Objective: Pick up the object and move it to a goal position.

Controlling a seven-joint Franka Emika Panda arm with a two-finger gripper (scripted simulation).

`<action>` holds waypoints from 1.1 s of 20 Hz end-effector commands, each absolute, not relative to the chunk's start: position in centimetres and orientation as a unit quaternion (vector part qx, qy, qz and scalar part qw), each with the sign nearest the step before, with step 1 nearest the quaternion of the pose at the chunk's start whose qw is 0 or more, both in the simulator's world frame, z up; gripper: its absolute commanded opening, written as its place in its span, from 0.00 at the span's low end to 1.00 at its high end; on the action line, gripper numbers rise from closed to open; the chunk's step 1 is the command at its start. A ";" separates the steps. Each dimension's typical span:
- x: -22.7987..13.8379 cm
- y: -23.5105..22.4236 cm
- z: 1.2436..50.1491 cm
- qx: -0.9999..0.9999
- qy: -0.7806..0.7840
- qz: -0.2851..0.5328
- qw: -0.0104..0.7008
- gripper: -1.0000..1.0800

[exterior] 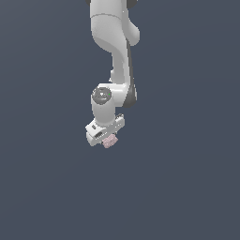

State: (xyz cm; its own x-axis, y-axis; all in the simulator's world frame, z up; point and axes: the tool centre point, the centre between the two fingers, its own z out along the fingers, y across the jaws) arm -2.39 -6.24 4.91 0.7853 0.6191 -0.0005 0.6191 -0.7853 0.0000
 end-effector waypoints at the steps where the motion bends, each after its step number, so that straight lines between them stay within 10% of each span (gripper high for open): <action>1: -2.6 -6.0 5.8 0.945 0.328 0.000 0.000 0.00; 22: -8.2 -0.2 22.4 0.945 0.328 0.000 0.001 0.00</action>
